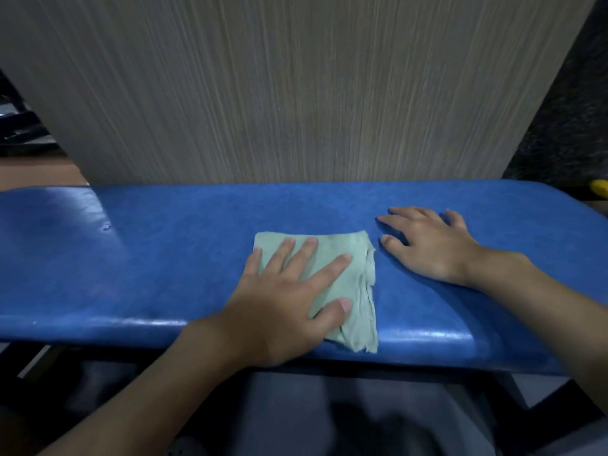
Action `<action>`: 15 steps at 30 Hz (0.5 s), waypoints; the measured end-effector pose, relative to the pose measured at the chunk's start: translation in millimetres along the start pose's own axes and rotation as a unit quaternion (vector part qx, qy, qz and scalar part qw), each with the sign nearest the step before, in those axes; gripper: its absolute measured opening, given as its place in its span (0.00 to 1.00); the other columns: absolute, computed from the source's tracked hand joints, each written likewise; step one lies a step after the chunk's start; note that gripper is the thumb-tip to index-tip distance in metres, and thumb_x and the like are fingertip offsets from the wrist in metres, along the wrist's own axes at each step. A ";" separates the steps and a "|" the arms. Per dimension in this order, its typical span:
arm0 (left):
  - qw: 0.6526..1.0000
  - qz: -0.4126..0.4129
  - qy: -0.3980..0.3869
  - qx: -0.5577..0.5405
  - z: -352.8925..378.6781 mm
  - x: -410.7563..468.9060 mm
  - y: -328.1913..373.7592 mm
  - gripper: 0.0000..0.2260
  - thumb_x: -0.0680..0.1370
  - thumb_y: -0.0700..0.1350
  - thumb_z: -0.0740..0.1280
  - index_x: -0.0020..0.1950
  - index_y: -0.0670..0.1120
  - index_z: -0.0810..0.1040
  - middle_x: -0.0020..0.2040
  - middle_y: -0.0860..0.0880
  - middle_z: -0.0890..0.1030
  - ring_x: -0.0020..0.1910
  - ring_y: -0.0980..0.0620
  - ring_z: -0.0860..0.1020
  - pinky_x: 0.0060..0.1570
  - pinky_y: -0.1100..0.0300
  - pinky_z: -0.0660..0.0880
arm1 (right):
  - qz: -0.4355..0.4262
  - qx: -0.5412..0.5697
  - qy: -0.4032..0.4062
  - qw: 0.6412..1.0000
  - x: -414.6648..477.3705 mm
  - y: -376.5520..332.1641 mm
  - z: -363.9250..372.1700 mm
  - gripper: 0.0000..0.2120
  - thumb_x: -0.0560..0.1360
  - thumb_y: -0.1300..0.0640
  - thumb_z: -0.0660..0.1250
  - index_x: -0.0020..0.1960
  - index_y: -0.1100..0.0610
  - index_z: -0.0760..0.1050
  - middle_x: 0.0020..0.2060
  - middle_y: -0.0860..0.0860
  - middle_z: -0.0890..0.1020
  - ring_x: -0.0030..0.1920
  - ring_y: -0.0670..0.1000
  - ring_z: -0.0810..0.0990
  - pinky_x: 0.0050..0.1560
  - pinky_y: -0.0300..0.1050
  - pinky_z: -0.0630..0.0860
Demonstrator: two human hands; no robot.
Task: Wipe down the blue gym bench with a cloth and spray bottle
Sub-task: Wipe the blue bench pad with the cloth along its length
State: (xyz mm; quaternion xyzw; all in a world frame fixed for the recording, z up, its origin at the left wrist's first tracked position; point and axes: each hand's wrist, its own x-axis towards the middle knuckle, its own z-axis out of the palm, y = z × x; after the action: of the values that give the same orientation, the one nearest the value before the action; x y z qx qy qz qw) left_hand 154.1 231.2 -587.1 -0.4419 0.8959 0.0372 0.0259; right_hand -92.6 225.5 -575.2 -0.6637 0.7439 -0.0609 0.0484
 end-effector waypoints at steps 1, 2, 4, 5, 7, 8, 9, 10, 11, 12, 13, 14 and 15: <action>1.000 -0.001 0.000 -0.001 -0.1 -2.2 0.4 0.33 0.66 0.73 0.34 0.72 0.74 0.33 0.81 0.55 0.38 0.79 0.51 0.36 0.75 0.40 0.38 | -0.001 0.004 0.009 1.000 1.4 -1.2 -1.3 0.25 0.81 0.40 0.50 0.77 0.43 0.59 0.78 0.43 0.57 0.78 0.48 0.51 0.75 0.62 0.42; 1.000 -0.001 -0.001 -0.001 -1.2 -1.8 -0.4 0.33 0.67 0.74 0.35 0.72 0.74 0.33 0.81 0.55 0.38 0.79 0.51 0.36 0.75 0.39 0.38 | -0.002 0.014 0.014 1.000 2.5 -2.4 -1.6 0.25 0.82 0.40 0.49 0.77 0.43 0.58 0.78 0.43 0.57 0.78 0.48 0.50 0.76 0.62 0.42; 1.000 -0.001 -0.005 0.000 -3.5 6.3 -4.9 0.30 0.72 0.74 0.40 0.73 0.74 0.35 0.81 0.55 0.38 0.79 0.51 0.37 0.75 0.39 0.38 | -0.006 0.022 0.002 1.000 4.0 -4.1 1.8 0.25 0.82 0.40 0.48 0.78 0.41 0.54 0.79 0.42 0.54 0.79 0.47 0.49 0.76 0.62 0.42; 1.000 -0.003 -0.008 0.001 -4.7 14.4 -8.4 0.28 0.75 0.73 0.42 0.73 0.74 0.36 0.81 0.54 0.38 0.79 0.51 0.37 0.75 0.39 0.38 | -0.007 0.015 -0.009 1.000 4.5 -4.4 4.7 0.26 0.81 0.39 0.46 0.78 0.41 0.53 0.79 0.42 0.53 0.79 0.47 0.48 0.76 0.61 0.42; 1.000 -0.013 -0.016 -0.001 -8.0 38.3 -17.8 0.27 0.77 0.71 0.44 0.74 0.74 0.38 0.82 0.54 0.39 0.80 0.50 0.37 0.75 0.39 0.39 | -0.007 0.003 -0.016 1.000 5.1 -3.7 9.2 0.26 0.81 0.39 0.44 0.79 0.41 0.52 0.79 0.42 0.51 0.79 0.47 0.47 0.76 0.61 0.42; 1.000 -0.020 -0.020 -0.003 -9.6 53.3 -23.7 0.27 0.77 0.71 0.44 0.74 0.73 0.38 0.82 0.54 0.39 0.80 0.50 0.38 0.75 0.39 0.38 | -0.007 0.001 -0.016 1.000 5.2 -3.4 10.4 0.26 0.81 0.39 0.44 0.79 0.41 0.52 0.79 0.42 0.51 0.79 0.47 0.46 0.76 0.61 0.41; 0.999 -0.026 -0.023 -0.008 -11.2 69.9 -30.1 0.27 0.78 0.71 0.44 0.75 0.73 0.39 0.82 0.54 0.39 0.80 0.50 0.38 0.75 0.39 0.38 | -0.008 0.001 -0.015 1.000 5.2 -3.4 10.9 0.26 0.81 0.40 0.43 0.79 0.41 0.51 0.79 0.42 0.50 0.79 0.47 0.46 0.76 0.60 0.41; 0.999 -0.032 -0.023 -0.011 -12.7 87.4 -36.7 0.26 0.78 0.71 0.44 0.75 0.73 0.40 0.82 0.54 0.40 0.80 0.50 0.38 0.75 0.39 0.38 | -0.008 0.001 -0.013 1.000 5.2 -3.5 11.1 0.26 0.81 0.40 0.43 0.79 0.41 0.51 0.79 0.41 0.50 0.79 0.47 0.45 0.76 0.60 0.41; 0.999 -0.036 -0.023 -0.012 -14.6 105.4 -43.1 0.26 0.78 0.71 0.44 0.75 0.73 0.40 0.82 0.54 0.40 0.80 0.50 0.39 0.75 0.39 0.38 | -0.008 0.000 -0.012 1.000 5.1 -3.5 11.2 0.26 0.81 0.40 0.43 0.79 0.41 0.51 0.79 0.41 0.50 0.79 0.46 0.45 0.76 0.60 0.41; 0.999 -0.040 -0.022 -0.013 -16.7 123.0 -49.5 0.26 0.78 0.71 0.44 0.75 0.73 0.41 0.82 0.54 0.40 0.80 0.49 0.40 0.75 0.39 0.38 | -0.008 0.000 -0.010 1.000 5.1 -3.5 11.3 0.26 0.81 0.40 0.43 0.79 0.41 0.51 0.79 0.41 0.50 0.79 0.46 0.44 0.76 0.60 0.41; 0.999 -0.047 -0.023 -0.014 -18.7 140.2 -55.3 0.26 0.78 0.71 0.44 0.75 0.73 0.41 0.82 0.54 0.41 0.80 0.49 0.40 0.75 0.39 0.38 | -0.009 0.000 -0.010 1.000 4.8 -3.3 11.4 0.26 0.81 0.40 0.43 0.79 0.40 0.51 0.79 0.41 0.50 0.79 0.46 0.44 0.76 0.59 0.40; 0.998 -0.055 -0.027 -0.014 -21.4 156.2 -60.5 0.26 0.78 0.71 0.44 0.75 0.73 0.42 0.82 0.54 0.41 0.80 0.49 0.41 0.75 0.38 0.38 | -0.010 0.001 -0.009 1.000 4.3 -3.1 11.4 0.26 0.81 0.40 0.43 0.78 0.40 0.51 0.79 0.41 0.50 0.79 0.46 0.44 0.76 0.59 0.40; 0.997 -0.064 -0.032 -0.014 -24.4 170.7 -64.9 0.27 0.77 0.72 0.43 0.75 0.73 0.42 0.82 0.54 0.42 0.80 0.49 0.41 0.75 0.38 0.39 | -0.010 0.003 -0.009 1.000 3.9 -3.0 11.3 0.26 0.81 0.40 0.43 0.78 0.40 0.51 0.79 0.40 0.50 0.78 0.45 0.44 0.76 0.59 0.40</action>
State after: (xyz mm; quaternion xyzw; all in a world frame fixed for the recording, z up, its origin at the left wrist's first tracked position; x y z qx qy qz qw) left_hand 101.4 54.9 -579.2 -0.4971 0.8640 0.0623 0.0505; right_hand -88.4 221.0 -585.9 -0.6712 0.7368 -0.0581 0.0566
